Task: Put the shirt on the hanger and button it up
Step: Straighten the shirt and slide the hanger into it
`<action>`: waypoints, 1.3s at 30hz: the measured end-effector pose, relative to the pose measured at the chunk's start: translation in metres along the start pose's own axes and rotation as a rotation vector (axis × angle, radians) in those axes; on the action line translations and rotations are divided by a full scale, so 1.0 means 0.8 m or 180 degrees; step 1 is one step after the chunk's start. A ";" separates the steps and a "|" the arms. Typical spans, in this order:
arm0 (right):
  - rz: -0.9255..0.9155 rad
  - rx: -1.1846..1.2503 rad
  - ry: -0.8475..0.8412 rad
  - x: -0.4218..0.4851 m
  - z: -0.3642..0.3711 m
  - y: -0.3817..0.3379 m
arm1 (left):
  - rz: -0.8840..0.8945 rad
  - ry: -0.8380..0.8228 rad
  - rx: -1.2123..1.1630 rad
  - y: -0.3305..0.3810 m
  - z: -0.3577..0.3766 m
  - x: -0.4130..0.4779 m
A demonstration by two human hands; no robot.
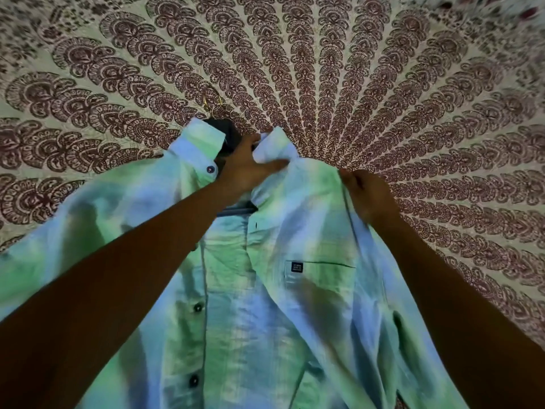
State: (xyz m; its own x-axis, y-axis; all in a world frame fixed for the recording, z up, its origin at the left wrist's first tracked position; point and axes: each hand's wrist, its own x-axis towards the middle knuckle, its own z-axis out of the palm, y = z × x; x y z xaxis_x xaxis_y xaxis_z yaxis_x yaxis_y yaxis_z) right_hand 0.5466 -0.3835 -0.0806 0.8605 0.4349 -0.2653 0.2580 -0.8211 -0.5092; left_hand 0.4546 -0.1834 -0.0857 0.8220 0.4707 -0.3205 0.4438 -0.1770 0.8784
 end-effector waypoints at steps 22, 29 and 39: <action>-0.1131 -0.1816 -0.0324 0.001 0.032 -0.053 | 0.0350 0.1231 0.0804 -0.042 0.006 -0.048; -0.1233 -0.2014 -0.0276 -0.007 0.054 -0.061 | 0.1262 0.1901 0.1883 -0.053 -0.042 -0.070; -0.0465 -0.0571 -0.0435 0.066 0.070 -0.130 | -0.0314 0.1198 0.2674 -0.066 -0.101 -0.008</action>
State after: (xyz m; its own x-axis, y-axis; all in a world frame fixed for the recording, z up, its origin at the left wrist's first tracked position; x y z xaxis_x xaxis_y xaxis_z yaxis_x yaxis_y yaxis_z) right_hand 0.5406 -0.2546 -0.0878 0.7442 0.5895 -0.3141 0.4593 -0.7930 -0.4002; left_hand 0.3972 -0.1070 -0.1014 0.6620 0.7407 -0.1148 0.7395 -0.6206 0.2607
